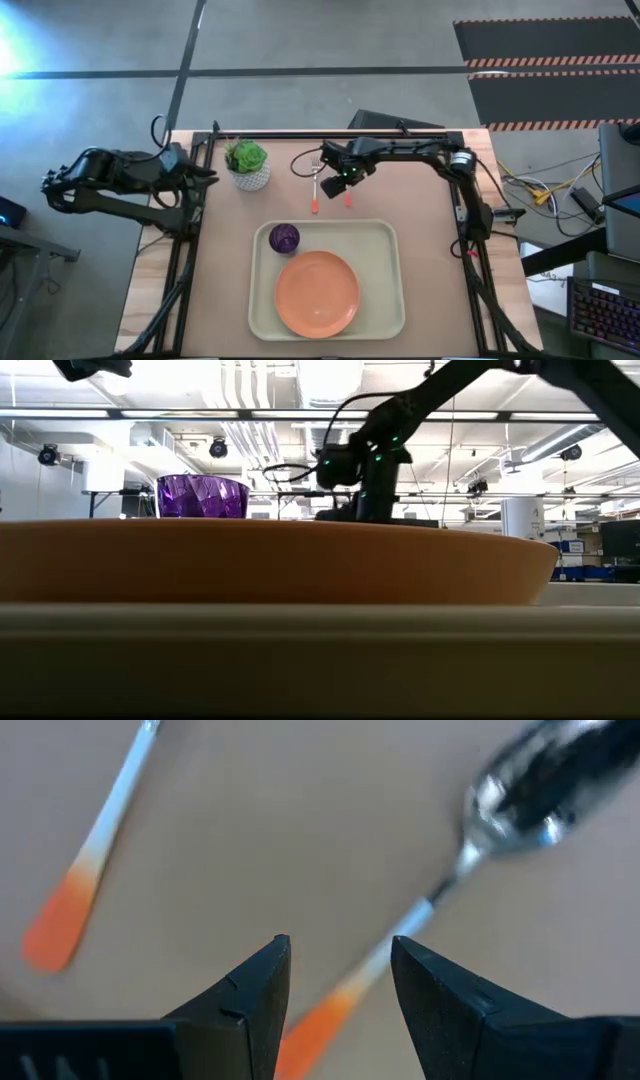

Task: Pick and place plate/cup/fork/spoon on tray
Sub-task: Put the orange spoon on the gray serving tray

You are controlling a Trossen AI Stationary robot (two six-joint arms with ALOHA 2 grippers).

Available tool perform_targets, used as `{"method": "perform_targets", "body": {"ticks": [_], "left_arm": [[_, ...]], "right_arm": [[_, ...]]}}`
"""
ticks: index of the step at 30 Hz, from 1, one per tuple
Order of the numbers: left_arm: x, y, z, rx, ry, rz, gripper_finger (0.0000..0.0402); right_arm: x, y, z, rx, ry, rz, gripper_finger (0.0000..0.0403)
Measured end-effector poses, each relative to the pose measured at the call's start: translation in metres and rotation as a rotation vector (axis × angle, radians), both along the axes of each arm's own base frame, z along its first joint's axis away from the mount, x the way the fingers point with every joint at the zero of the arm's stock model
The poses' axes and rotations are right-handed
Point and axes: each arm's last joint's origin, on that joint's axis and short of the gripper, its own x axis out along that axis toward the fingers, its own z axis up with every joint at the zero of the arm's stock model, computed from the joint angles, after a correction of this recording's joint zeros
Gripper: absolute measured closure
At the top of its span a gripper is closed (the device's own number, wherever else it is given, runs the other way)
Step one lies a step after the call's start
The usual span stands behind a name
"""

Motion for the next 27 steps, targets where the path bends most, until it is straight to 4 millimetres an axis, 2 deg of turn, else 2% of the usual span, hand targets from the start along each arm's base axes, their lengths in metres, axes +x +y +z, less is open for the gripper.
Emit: {"method": "perform_targets", "body": {"ticks": [4,8,15,21,27], "left_arm": [[-0.005,0.000,0.001,0.003,-0.015,-0.004,0.0329],[-0.010,0.001,0.002,0.000,-0.032,-0.007,0.0329],[-0.018,0.001,0.003,-0.001,-0.061,-0.008,0.0329],[-0.023,0.002,0.003,0.031,-0.065,-0.030,0.0329],[-0.026,0.002,0.003,0.055,-0.062,-0.047,0.0329]], "right_arm": [[0.011,-0.005,-0.009,0.007,0.103,0.007,0.0236],[0.018,-0.010,-0.008,0.001,0.218,0.016,0.0236],[0.038,-0.014,0.023,-0.095,0.132,-0.014,0.0236],[0.037,-0.013,0.035,-0.121,0.154,-0.166,0.0236],[0.033,-0.001,0.021,-0.103,0.212,-0.232,0.0236]]}}
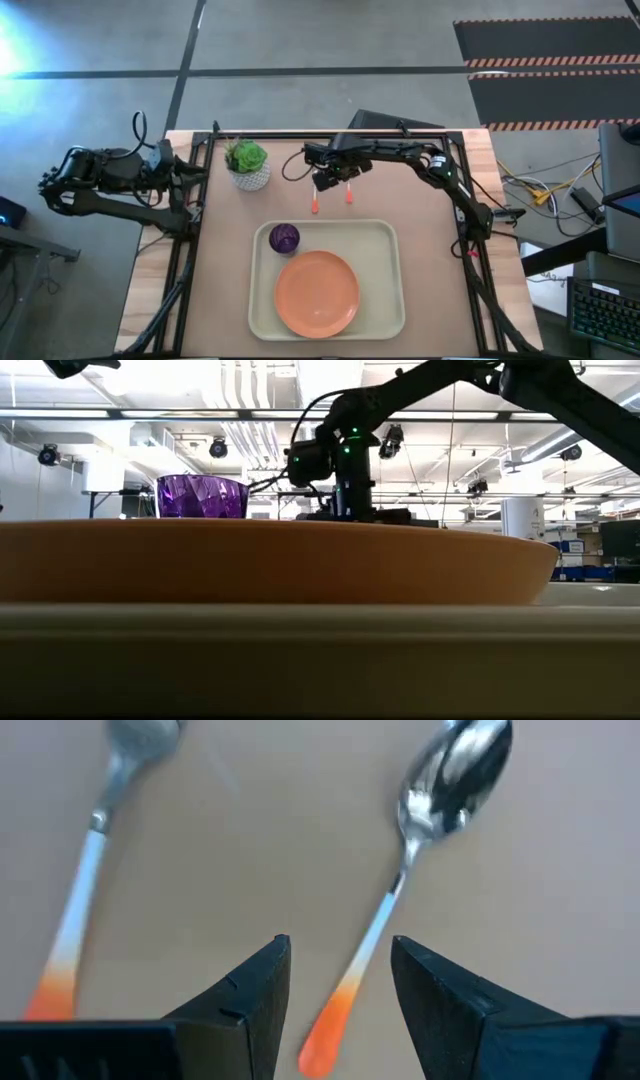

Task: Pick and place plate/cup/fork/spoon on tray
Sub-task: Put the orange spoon on the gray serving tray

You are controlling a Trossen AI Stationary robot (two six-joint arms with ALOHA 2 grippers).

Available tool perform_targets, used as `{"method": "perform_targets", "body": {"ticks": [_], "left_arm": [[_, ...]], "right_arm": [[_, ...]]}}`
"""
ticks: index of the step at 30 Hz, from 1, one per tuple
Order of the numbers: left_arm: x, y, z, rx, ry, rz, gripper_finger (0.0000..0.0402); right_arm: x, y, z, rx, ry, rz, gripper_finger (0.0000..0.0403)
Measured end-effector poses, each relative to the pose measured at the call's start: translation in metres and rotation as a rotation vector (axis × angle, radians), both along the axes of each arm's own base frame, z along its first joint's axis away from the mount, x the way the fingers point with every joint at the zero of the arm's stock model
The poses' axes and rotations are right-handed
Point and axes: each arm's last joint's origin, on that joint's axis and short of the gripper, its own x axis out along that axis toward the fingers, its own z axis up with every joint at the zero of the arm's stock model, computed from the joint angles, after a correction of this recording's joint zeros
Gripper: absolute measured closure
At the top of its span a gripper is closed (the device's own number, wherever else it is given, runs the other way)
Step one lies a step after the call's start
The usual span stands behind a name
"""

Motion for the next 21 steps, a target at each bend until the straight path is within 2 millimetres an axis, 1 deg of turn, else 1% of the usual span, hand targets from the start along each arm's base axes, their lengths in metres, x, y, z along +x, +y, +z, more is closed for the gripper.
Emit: {"method": "perform_targets", "body": {"ticks": [11,16,21], "left_arm": [[0.000,0.000,0.000,0.002,0.002,-0.005,0.0329],[0.000,0.000,0.000,0.012,0.008,-0.020,0.0329],[0.000,-0.001,0.000,0.010,0.012,-0.038,0.0329]], "right_arm": [[-0.011,0.003,-0.024,0.014,0.063,-0.169,0.0236],[-0.012,0.004,-0.031,0.025,0.050,-0.197,0.0236],[-0.008,0.002,-0.035,0.021,-0.011,-0.207,0.0236]]}}
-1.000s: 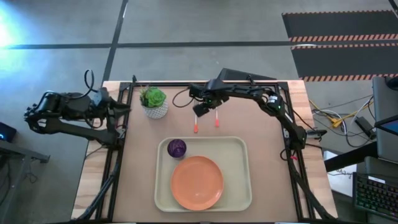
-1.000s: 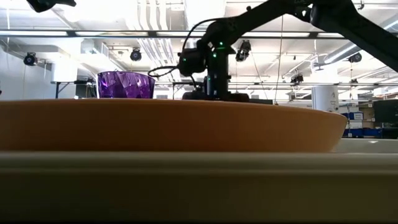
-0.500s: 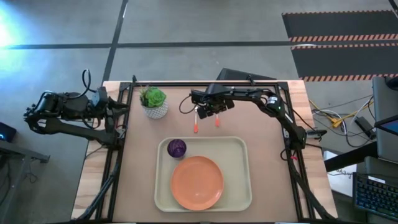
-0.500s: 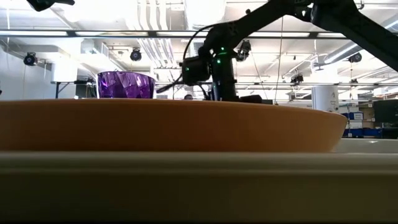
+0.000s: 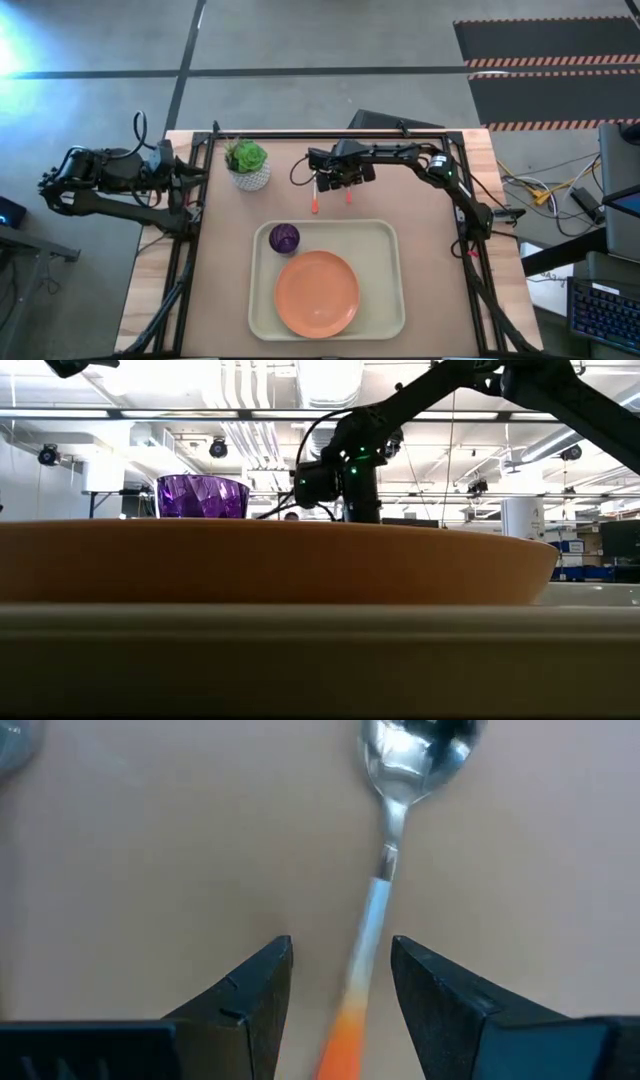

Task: Pick and place plate/cup/fork/spoon on tray
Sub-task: Put the orange spoon on the gray serving tray

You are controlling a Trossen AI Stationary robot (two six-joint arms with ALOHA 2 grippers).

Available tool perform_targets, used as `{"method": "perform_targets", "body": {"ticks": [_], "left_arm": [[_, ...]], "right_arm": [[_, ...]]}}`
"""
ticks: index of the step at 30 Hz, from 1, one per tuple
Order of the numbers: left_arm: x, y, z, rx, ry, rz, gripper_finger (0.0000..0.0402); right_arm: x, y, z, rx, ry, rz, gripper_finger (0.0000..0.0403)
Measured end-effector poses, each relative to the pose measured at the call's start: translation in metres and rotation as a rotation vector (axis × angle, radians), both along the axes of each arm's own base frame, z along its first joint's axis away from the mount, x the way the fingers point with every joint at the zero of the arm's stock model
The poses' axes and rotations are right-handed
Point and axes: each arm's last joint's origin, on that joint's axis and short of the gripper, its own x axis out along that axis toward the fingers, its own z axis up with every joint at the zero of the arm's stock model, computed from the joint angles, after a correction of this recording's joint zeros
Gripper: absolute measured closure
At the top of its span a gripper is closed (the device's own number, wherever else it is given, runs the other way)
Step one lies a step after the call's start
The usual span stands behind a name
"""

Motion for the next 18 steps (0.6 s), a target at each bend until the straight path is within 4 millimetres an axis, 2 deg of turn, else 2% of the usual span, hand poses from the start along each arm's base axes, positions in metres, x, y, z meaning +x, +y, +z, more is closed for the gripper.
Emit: {"method": "perform_targets", "body": {"ticks": [9,14,18], "left_arm": [[0.000,0.000,0.000,-0.001,-0.001,-0.003,0.0329],[0.000,0.000,0.000,-0.001,-0.001,-0.003,0.0329],[0.000,0.000,0.000,-0.002,-0.001,-0.003,0.0329]], "right_arm": [[-0.002,-0.002,-0.003,0.003,-0.006,-0.020,0.0249],[-0.004,-0.001,-0.009,0.010,-0.001,-0.026,0.0296],[-0.009,0.000,-0.015,0.012,0.023,-0.015,0.0356]]}}
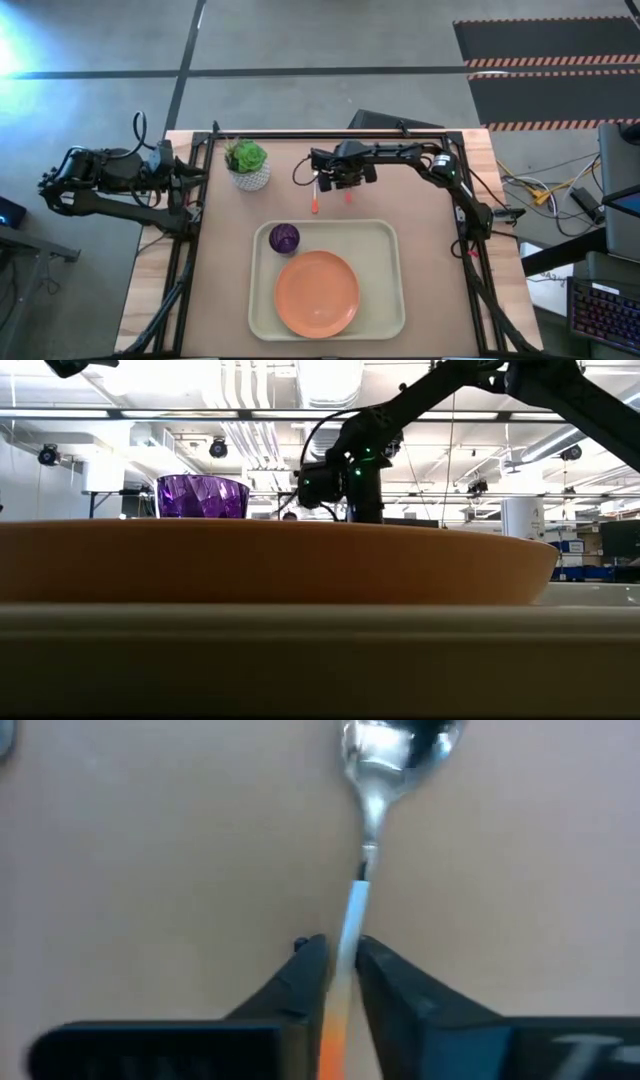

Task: Pick and place plate/cup/fork/spoon on tray
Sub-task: Put the orange spoon on the gray serving tray

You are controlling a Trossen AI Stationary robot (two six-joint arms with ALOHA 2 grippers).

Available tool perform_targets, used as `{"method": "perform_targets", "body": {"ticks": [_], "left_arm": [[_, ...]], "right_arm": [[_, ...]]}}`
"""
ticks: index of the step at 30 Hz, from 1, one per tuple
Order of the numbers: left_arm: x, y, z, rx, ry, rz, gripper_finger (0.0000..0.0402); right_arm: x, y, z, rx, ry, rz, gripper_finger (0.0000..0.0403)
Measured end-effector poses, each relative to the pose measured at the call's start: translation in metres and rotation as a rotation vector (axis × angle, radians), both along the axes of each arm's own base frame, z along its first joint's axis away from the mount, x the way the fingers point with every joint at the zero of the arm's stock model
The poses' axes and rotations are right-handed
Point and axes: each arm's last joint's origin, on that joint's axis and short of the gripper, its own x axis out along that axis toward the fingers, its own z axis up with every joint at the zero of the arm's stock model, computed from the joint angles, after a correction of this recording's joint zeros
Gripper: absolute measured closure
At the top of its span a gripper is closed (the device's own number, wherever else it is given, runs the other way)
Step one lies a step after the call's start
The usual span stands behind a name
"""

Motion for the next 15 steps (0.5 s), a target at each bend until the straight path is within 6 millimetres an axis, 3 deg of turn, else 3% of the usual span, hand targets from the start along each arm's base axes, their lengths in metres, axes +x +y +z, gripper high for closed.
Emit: {"method": "perform_targets", "body": {"ticks": [3,15], "left_arm": [[-0.0001,0.0000,-0.0001,0.000,0.001,0.000,0.0329],[-0.0001,-0.0001,-0.0002,-0.002,0.002,-0.003,0.0329]], "right_arm": [[-0.0012,0.0002,-0.0017,-0.003,0.011,0.014,0.0387],[-0.0007,0.0009,-0.0003,-0.010,0.012,0.034,0.0393]]}}
